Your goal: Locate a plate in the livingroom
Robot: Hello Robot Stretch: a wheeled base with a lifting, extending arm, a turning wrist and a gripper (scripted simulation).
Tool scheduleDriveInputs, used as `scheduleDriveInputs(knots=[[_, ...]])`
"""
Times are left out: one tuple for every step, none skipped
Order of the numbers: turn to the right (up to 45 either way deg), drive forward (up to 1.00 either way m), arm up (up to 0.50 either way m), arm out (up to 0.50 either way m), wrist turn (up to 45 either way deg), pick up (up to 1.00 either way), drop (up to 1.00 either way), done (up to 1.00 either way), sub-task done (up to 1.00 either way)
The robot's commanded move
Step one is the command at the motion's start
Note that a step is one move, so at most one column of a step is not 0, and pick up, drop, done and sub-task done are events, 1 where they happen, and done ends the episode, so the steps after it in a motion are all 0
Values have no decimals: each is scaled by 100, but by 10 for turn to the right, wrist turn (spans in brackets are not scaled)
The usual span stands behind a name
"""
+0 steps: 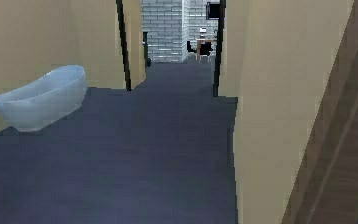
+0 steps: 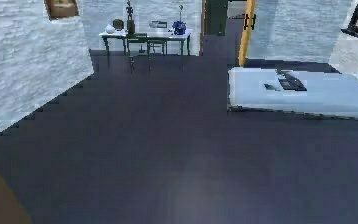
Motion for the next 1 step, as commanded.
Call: scheduleDriveInputs(knots=[[0,100,0,0,0,0,0,0,0]])
